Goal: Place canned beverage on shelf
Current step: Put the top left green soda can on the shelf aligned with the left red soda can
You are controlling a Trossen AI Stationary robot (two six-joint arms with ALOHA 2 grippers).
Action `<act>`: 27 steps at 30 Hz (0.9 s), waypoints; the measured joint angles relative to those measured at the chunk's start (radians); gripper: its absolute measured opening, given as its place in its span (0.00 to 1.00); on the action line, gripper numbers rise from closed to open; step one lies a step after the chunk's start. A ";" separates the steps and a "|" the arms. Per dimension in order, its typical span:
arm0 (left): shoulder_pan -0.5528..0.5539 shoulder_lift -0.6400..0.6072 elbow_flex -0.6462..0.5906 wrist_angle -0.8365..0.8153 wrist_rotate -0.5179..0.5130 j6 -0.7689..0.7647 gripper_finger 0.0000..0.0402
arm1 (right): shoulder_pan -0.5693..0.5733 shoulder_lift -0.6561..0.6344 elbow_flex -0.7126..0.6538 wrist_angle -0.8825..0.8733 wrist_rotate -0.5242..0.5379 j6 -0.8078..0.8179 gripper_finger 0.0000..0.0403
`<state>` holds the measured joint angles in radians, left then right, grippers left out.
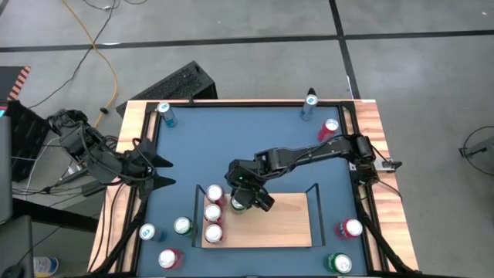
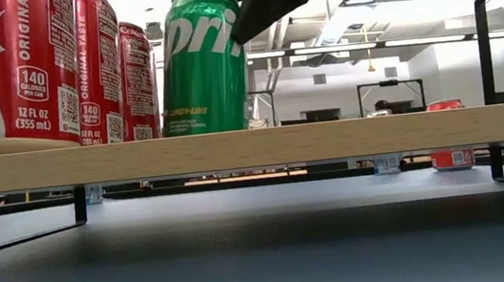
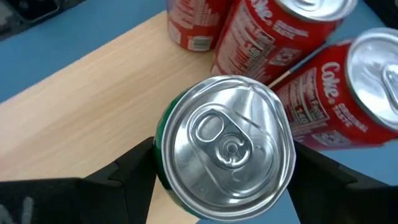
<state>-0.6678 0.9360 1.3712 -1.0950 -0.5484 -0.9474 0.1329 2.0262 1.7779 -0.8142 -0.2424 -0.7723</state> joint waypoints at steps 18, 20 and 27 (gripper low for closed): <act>0.000 0.015 0.000 0.017 -0.034 -0.005 0.75 | -0.003 0.000 -0.001 -0.008 -0.004 -0.075 0.74; 0.000 0.022 0.000 0.017 -0.035 -0.005 0.75 | -0.002 0.000 -0.001 -0.009 0.000 -0.075 0.74; 0.000 0.033 0.000 0.016 -0.035 0.000 0.75 | 0.009 0.005 0.050 -0.062 0.027 -0.076 0.74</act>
<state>-0.6678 0.9688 1.3712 -1.0786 -0.5835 -0.9478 0.1419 2.0317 1.8276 -0.8760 -0.2159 -0.8486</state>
